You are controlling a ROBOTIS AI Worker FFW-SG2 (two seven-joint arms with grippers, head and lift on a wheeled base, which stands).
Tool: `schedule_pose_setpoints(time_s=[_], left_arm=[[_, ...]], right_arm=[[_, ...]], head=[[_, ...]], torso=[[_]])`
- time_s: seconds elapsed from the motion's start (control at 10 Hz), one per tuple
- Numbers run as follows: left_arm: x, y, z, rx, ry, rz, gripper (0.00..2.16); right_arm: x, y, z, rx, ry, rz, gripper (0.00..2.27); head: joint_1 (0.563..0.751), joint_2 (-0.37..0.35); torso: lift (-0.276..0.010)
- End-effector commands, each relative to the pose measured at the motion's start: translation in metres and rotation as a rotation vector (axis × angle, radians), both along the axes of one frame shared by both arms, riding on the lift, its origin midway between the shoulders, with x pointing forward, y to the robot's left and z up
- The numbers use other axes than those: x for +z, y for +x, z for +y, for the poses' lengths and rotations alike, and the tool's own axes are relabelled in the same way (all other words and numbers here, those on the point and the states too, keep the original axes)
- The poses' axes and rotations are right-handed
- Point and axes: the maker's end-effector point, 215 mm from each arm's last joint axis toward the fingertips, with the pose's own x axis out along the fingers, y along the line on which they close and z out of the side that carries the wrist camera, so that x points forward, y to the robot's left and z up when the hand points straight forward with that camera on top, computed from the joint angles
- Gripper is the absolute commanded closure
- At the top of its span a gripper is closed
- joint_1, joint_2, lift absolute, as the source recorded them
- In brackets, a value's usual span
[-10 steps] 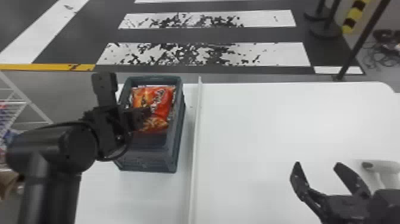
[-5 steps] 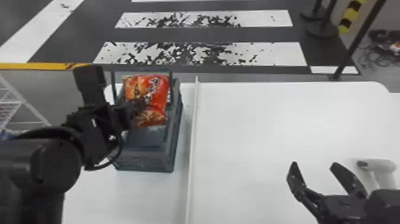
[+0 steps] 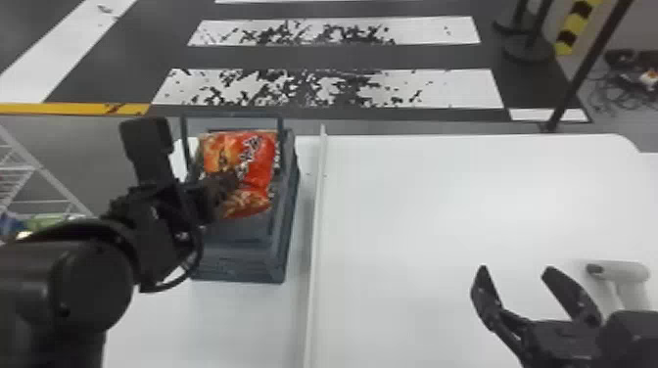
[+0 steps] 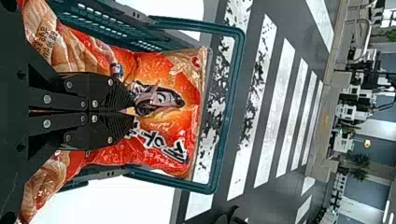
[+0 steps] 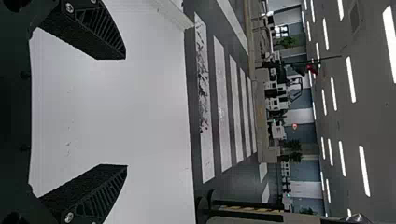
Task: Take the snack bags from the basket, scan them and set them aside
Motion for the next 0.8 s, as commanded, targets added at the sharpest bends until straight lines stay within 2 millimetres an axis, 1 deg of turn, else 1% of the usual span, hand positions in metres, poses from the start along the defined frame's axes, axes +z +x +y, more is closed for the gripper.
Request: schedule_pose_setpoints(time_s=[0.0, 0.1, 0.2, 0.3, 0.5, 0.6, 0.7], left_arm=[[-0.005, -0.009, -0.003, 0.0, -0.003, 0.01, 1.68], [-0.003, -0.016, -0.003, 0.007, 0.003, 0.004, 1.68], [0.0, -0.021, 0.001, 0.022, 0.025, -0.004, 1.68], [-0.002, -0.026, 0.01, 0.041, 0.036, -0.001, 1.68], [-0.001, -0.034, 0.026, 0.07, 0.051, -0.007, 1.68], [0.005, -0.04, 0.029, 0.072, 0.054, -0.017, 1.68], [0.007, -0.048, 0.026, 0.066, 0.054, -0.02, 1.68]], right_arm=[[0.0, 0.0, 0.0, 0.001, -0.002, 0.001, 0.09], [-0.001, -0.001, 0.0, 0.003, -0.002, 0.003, 0.09], [0.0, -0.003, 0.002, 0.008, 0.0, 0.001, 0.09], [0.0, -0.005, 0.002, 0.01, -0.001, 0.001, 0.09], [0.005, -0.01, 0.003, 0.015, 0.006, -0.007, 0.09], [0.007, -0.014, 0.005, 0.017, 0.009, -0.006, 0.09], [0.012, -0.016, 0.006, 0.018, 0.011, -0.018, 0.09]], head=[[0.695, 0.082], [0.695, 0.08], [0.695, 0.08], [0.695, 0.085], [0.695, 0.106], [0.695, 0.115], [0.695, 0.126]], torso=[[-0.075], [-0.075], [-0.075], [-0.075], [-0.075], [-0.075], [-0.075]])
